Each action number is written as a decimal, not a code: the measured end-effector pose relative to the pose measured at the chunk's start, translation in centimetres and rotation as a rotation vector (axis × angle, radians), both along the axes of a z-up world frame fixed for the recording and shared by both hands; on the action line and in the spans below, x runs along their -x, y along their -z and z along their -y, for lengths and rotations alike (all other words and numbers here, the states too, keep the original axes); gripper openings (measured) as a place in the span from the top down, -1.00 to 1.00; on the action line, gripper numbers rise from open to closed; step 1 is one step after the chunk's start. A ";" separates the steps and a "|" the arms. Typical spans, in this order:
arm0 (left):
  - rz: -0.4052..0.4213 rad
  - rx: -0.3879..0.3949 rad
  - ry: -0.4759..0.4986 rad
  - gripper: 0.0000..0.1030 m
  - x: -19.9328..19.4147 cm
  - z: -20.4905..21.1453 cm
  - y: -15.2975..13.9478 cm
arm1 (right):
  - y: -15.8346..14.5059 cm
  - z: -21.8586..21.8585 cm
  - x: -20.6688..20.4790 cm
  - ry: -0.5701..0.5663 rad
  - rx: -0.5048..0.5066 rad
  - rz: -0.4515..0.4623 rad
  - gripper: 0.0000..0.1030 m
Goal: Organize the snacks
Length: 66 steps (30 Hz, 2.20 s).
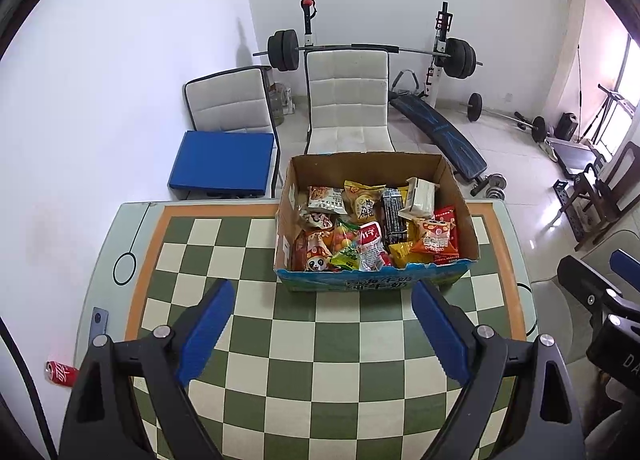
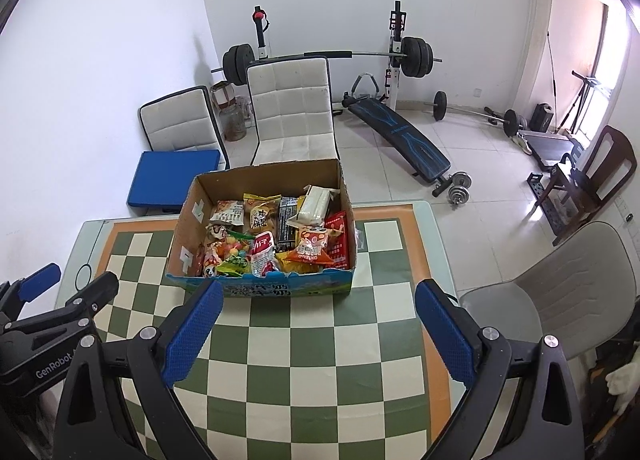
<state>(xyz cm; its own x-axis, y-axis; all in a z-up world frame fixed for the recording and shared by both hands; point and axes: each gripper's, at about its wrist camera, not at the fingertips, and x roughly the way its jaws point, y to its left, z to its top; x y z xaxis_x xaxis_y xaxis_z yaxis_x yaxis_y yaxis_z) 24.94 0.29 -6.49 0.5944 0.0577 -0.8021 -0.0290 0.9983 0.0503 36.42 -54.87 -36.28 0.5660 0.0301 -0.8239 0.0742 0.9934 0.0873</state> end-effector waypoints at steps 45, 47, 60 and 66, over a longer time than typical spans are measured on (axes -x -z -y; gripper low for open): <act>-0.012 0.016 0.004 -0.76 -0.6 0.3 0.1 | 1.9 -0.1 -0.2 0.014 0.006 -0.007 -0.92; -0.014 0.016 0.003 -0.76 -0.6 0.4 0.1 | 1.8 -0.1 -0.1 0.014 0.007 -0.006 -0.92; -0.020 0.018 0.005 -0.76 -0.4 0.2 0.0 | 1.8 0.0 0.3 0.017 0.006 -0.007 -0.92; -0.020 0.014 0.009 -0.76 -0.4 0.2 0.0 | 1.8 0.0 0.3 0.017 0.005 -0.007 -0.92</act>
<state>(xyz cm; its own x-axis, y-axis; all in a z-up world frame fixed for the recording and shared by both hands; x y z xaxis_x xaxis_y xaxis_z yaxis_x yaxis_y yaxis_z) 25.32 0.07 -6.47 0.5786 0.0404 -0.8146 -0.0187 0.9992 0.0363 36.12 -54.87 -38.12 0.5603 0.0169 -0.8281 0.0914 0.9924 0.0820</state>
